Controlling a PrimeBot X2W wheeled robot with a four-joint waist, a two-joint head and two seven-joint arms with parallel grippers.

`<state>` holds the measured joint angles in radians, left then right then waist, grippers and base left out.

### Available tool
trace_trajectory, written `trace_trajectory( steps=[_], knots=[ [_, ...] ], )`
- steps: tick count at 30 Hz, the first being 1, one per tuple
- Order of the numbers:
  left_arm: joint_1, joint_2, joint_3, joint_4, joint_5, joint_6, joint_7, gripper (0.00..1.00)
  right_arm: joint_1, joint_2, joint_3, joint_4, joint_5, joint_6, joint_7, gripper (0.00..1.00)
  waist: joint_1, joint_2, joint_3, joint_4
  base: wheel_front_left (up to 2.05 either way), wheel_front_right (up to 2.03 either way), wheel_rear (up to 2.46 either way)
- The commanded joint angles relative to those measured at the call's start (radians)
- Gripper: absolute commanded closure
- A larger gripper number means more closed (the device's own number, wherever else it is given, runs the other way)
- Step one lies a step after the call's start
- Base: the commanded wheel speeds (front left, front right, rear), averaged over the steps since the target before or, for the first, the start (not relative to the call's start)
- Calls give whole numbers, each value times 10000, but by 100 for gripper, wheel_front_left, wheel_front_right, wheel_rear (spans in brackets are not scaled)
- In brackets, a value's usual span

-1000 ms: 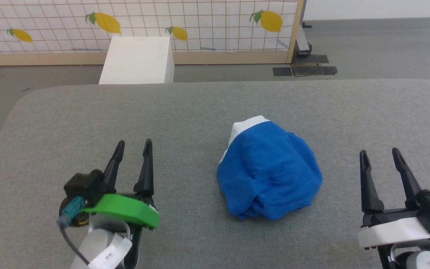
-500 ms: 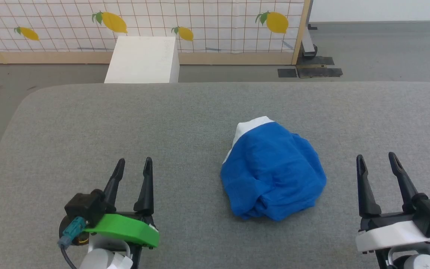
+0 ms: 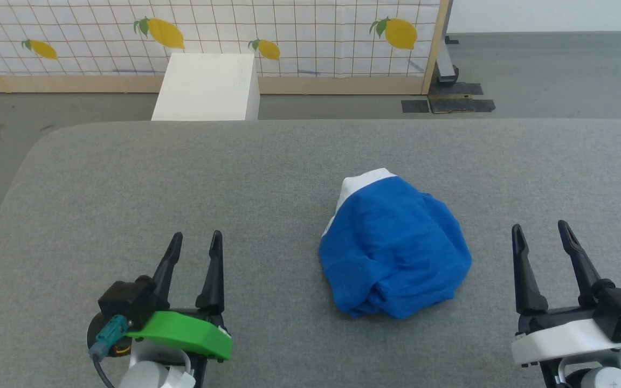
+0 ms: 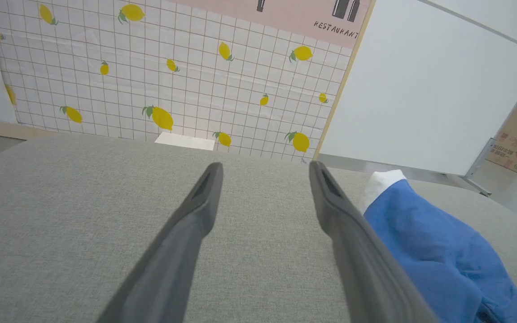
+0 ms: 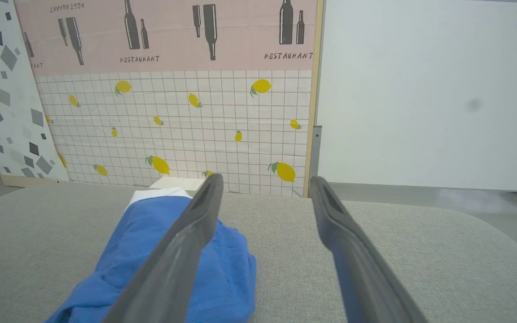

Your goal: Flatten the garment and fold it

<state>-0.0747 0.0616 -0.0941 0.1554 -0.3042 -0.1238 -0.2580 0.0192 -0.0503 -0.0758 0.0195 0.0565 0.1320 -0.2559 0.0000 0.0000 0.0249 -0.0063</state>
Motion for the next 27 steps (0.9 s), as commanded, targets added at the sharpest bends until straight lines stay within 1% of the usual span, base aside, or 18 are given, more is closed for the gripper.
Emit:
trace_trajectory(
  steps=[1, 10, 14, 17, 21, 24, 27],
  knots=[
    [126, -45, 1, 34, 41, -66, -37, 0, 69, 1, 21, 25, 13, -13, -59, 0, 0, 0, -7, -10, 0, 0, 0],
    [139, -64, -45, 91, 40, -68, -37, 0, 86, 1, 52, 35, 82, -13, -59, 0, 0, 0, -7, -46, 0, 0, 0],
    [-340, -86, -263, 252, 5, -68, -37, 0, 41, 1, 26, 13, 95, -13, -59, 0, 0, 0, 109, -18, 0, 0, 0],
    [-1096, -103, -951, 881, -149, -68, -37, 0, -25, 1, 74, 9, 82, -13, -59, 0, 0, 0, 221, -39, 0, 0, 0],
    [-2289, -110, -2077, 1822, -924, 85, 192, 0, -131, 1, 226, 18, 88, -13, -59, 0, 0, 0, 353, -204, 0, 0, 0],
    [-3102, -111, -2898, 2593, -1464, 359, 743, 0, -202, 1, 301, 49, 90, -13, -59, 0, 0, 0, 459, -386, 0, 0, 0],
    [-3887, -112, -3549, 3426, -2088, 722, 1510, 0, -256, 1, 350, 59, 104, -13, -59, 0, 0, 0, 593, -640, 0, 0, 0]
  ],
)
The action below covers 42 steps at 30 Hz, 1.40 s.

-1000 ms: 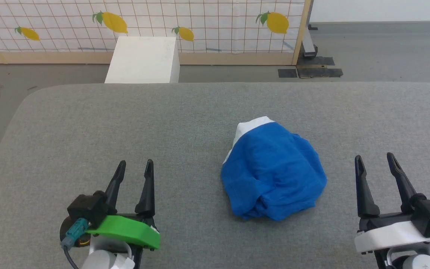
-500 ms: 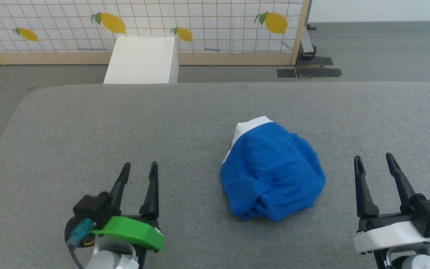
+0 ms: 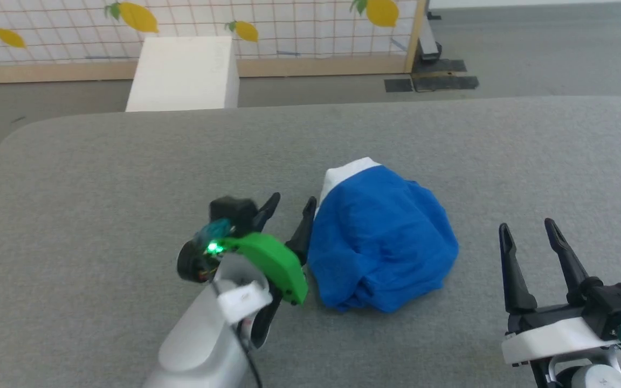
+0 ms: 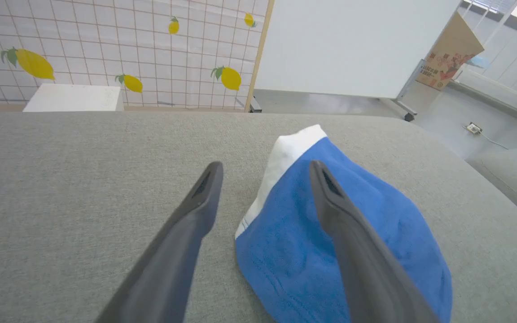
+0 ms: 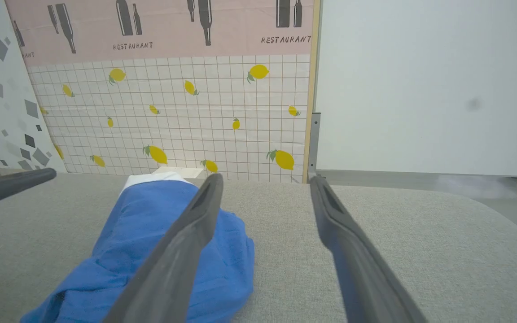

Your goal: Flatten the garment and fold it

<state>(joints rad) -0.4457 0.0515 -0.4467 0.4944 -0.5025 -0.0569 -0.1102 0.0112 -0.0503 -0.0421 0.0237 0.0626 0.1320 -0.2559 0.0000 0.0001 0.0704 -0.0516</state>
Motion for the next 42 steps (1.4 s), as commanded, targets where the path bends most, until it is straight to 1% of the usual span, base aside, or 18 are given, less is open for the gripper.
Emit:
trace_trajectory(
  steps=[1, 6, 8, 10, 13, 16, 19, 23, 24, 25, 27, 30, 34, 36, 39, 42],
  knots=[
    [-368, -11, -182, 259, -265, 131, 282, 0, -185, 1, 22, 15, 54, -13, -59, 0, 0, -1, 176, -265, 0, 0, 0],
    [-1268, -11, -917, 1540, -1070, 605, 2060, 0, -235, 1, 43, 58, 108, -13, -59, 0, 0, -1, 385, -641, 0, 0, 0],
    [-1549, -11, -1174, 1984, -1135, 779, 2707, 0, -258, 1, 56, 70, 129, -13, -59, 0, 0, -1, 451, -765, 0, 0, 0],
    [-1835, 15, -1431, 2437, -893, 1008, 3173, 0, -291, 1, 68, 65, 148, -13, -59, 0, 0, -1, 519, -872, 0, 0, 0],
    [-2063, 18, -1558, 3030, -880, 1222, 3906, 0, -315, 1, 89, 42, 177, -13, -59, 0, 0, -1, 587, -996, 0, 0, 0],
    [-2141, 14, -1764, 3472, -972, 1208, 4875, 0, -301, 1, 91, 38, 185, -13, -59, 0, 0, -1, 620, -1052, 0, 0, 0],
    [-2139, 7, -2006, 3726, -1190, 900, 5952, 0, -297, 1, 102, 31, 197, -13, -59, 0, 0, -1, 648, -1085, 0, 0, 0],
    [-2155, 0, -2228, 3651, -1385, 649, 6609, 0, -349, 1, 95, 20, 241, -13, -59, 0, 0, -1, 722, -1091, 0, 0, 0],
    [-2163, -2, -2291, 3612, -1399, 599, 6694, 14, -366, 1, 91, 11, 256, -13, -59, 0, 0, -1, 751, -1087, 0, 0, 0],
    [-2178, -3, -2352, 3549, -1409, 548, 6733, 53, -392, 1, 90, 3, 271, -13, -59, 0, 0, -1, 787, -1084, 0, 0, 0],
    [-2214, -5, -2443, 3424, -1422, 440, 6709, 100, -439, 1, 96, -15, 300, -13, -59, 0, 0, -1, 863, -1078, 0, 0, 0],
    [-2269, -6, -2531, 3301, -1417, 376, 6614, 100, -494, 1, 77, -21, 348, -13, -59, 0, 0, -1, 951, -1069, 0, 0, 0],
    [-2377, 36, -2516, 3185, -1284, 510, 6060, 100, -537, 1, 23, 8, 383, -13, -59, 0, 0, -1, 1020, -1046, 0, 0, 0],
    [-2457, 116, -2359, 3040, -1221, 655, 5424, 100, -540, 1, -5, 26, 393, -13, -59, 0, 0, -1, 1014, -1024, 0, 0, 0],
    [-2517, 308, -1791, 2578, -1145, 1179, 3732, 100, -537, 1, -40, 47, 408, -13, -59, 0, 0, -1, 955, -983, 0, 0, 0],
    [-2368, 480, -1222, 2067, -1200, 1575, 2314, 100, -482, 1, -153, 43, 412, -13, -59, 0, 0, -1, 845, -845, 0, 0, 0]
  ],
)
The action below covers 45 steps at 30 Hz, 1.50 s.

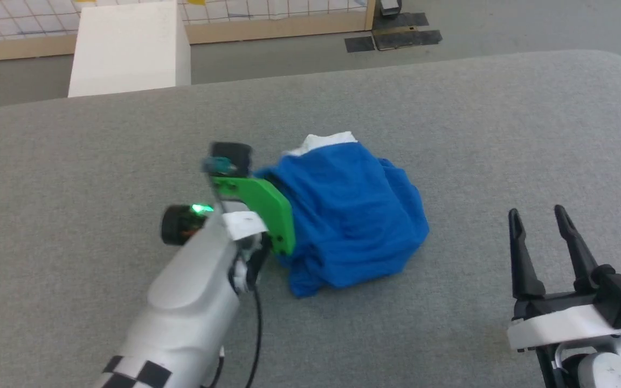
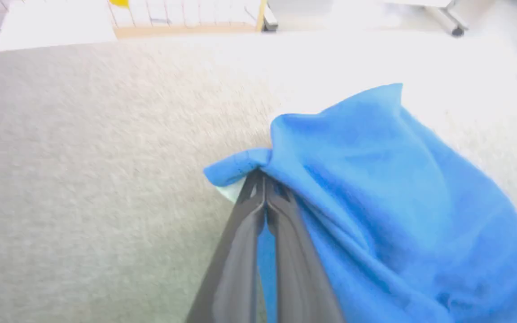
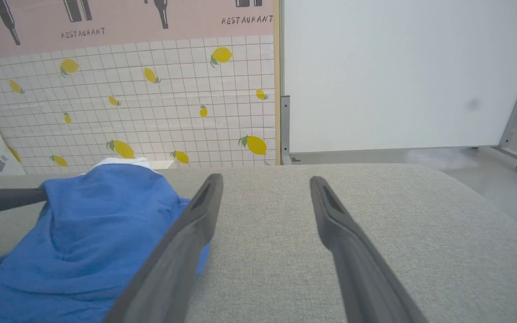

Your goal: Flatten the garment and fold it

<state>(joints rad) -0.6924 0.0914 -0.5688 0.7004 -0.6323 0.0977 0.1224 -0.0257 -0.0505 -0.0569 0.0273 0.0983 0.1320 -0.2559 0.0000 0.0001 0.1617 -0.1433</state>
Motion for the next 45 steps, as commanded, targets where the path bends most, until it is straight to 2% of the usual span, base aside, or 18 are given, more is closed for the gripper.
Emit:
trace_trajectory(
  steps=[1, 5, 10, 16, 21, 22, 23, 25, 28, 31, 34, 39, 45],
  knots=[
    [216, 194, 278, -265, 44, 193, -581, 100, -75, 3, -34, 1, 47, -13, -59, 0, 0, -1, -124, 145, 0, 0, 0],
    [844, 696, 1006, -1121, -165, 620, -1646, 100, 2, 3, -108, 8, 17, -13, -59, 0, 0, -1, -280, 375, 0, 0, 0],
    [2261, 1535, 1853, -2355, -529, 1359, -1938, 100, 112, 3, -184, -49, -44, -13, -59, 0, 0, -1, -413, 699, 0, 0, 0],
    [4488, 2457, 2511, -3808, -1016, 2297, -1246, 100, 192, 3, -186, -92, -100, -13, -59, 0, 0, -1, -446, 1058, 0, 0, 0],
    [5866, 2699, 2585, -4297, -1430, 2817, -345, 100, 182, 3, -162, -62, -136, -13, -59, 0, 0, -1, -489, 1268, 0, 0, 0],
    [6115, 2671, 2557, -4464, -1565, 2803, -189, 74, 176, 3, -149, -53, -152, -13, -59, 0, 0, -1, -508, 1324, 0, 0, 0],
    [6221, 2647, 2564, -4599, -1596, 2791, -232, 0, 176, 3, -142, -52, -166, -13, -59, 0, 0, -1, -522, 1364, 0, 0, 0],
    [6359, 2491, 2661, -4942, -1638, 2715, -648, 0, 179, 3, -129, -47, -207, -13, -59, 0, 0, -1, -560, 1450, 0, 0, 0],
    [6391, 2173, 2812, -5430, -1560, 2340, -1815, 0, 203, 3, -95, -42, -250, -13, -59, 0, 0, -1, -642, 1548, 0, 0, 0],
    [6249, 2033, 2738, -5648, -1081, 1931, -3090, 0, 217, 3, -51, -35, -258, -13, -59, 0, 0, -1, -688, 1600, 0, 0, 0],
    [5965, 1819, 2368, -5777, -531, 1551, -3570, 0, 247, 3, -29, -16, -267, -13, -59, 0, 0, -1, -736, 1659, 0, 0, 0],
    [4848, 1488, 1242, -5907, 368, 826, -3600, 0, 241, 3, 65, 24, -288, -13, -59, 0, 0, -1, -764, 1664, 0, 0, 0],
    [3178, 1020, -697, -5605, 1461, -20, -2314, 0, 212, 3, 186, 60, -253, -13, -59, 0, 0, -1, -765, 1389, 0, 0, 0]
  ],
)
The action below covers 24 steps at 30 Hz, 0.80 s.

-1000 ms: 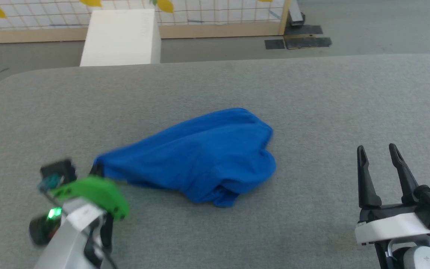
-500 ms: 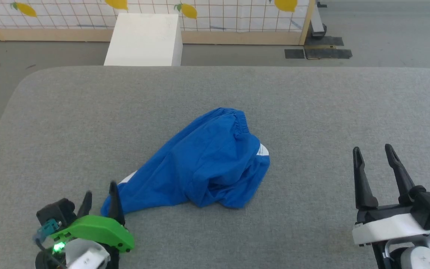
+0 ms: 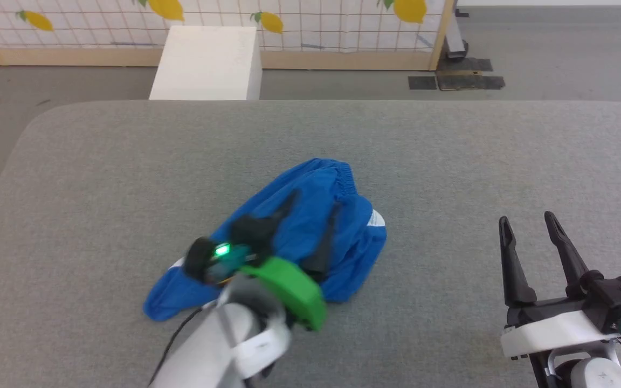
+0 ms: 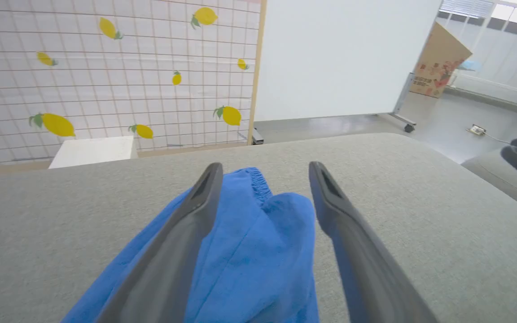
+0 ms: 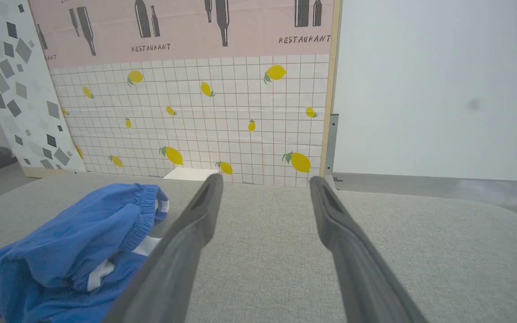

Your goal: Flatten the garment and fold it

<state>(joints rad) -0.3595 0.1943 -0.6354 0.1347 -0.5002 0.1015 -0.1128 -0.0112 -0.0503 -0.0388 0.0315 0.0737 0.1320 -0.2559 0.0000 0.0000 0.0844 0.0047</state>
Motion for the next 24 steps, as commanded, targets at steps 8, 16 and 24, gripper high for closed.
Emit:
trace_trajectory(
  steps=[8, 16, 24],
  knots=[
    [-1572, -320, -1306, 1544, 881, -53, 2808, 0, 69, 1, -52, 1, 74, -13, -59, 0, 0, 0, 136, -625, 0, 0, 0],
    [-2397, -280, -1894, 2384, 1032, -24, 5466, 85, 3, 1, -104, -6, 211, -13, -59, 0, 0, 0, 347, -911, 0, 0, 0],
    [-3259, -840, -1992, 2072, 859, -687, 4844, 100, -121, 1, -129, -6, 309, -13, -59, 0, 0, 0, 471, -925, 0, 0, 0]
  ],
)
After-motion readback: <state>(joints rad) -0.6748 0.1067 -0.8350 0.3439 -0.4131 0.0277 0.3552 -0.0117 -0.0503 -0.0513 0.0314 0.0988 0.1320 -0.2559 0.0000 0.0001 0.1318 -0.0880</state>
